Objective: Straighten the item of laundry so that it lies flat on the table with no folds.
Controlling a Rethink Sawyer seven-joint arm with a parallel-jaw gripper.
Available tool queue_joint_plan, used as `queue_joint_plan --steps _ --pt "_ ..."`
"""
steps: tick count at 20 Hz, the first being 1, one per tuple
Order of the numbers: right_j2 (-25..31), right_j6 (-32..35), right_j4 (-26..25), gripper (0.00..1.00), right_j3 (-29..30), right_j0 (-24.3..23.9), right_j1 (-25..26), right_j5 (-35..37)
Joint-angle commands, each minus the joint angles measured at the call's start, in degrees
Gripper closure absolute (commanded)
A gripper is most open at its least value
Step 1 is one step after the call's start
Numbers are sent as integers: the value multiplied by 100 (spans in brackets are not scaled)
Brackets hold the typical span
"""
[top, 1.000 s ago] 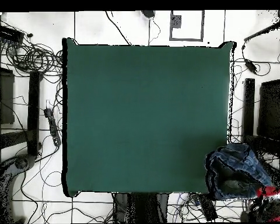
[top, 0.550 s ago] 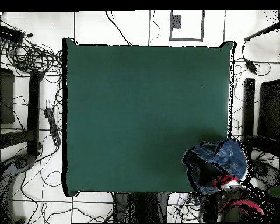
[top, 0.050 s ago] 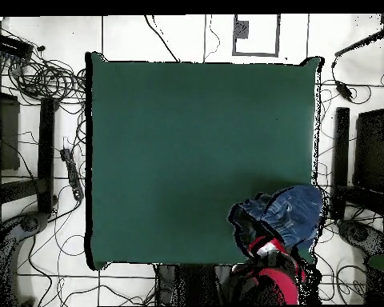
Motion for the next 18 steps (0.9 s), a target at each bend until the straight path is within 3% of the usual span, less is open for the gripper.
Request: queue_joint_plan --steps 1,6,9,13,18 --pt "-615 1970 -130 100 70 829 656 -184" --pt "-1568 2691 -28 100 -101 1958 1489 -608" --pt "-2103 3146 238 100 -206 2815 1940 -383" --pt "-2421 3725 737 100 -348 3858 2386 116" --pt "-2514 3961 1219 100 -585 4559 2615 556"
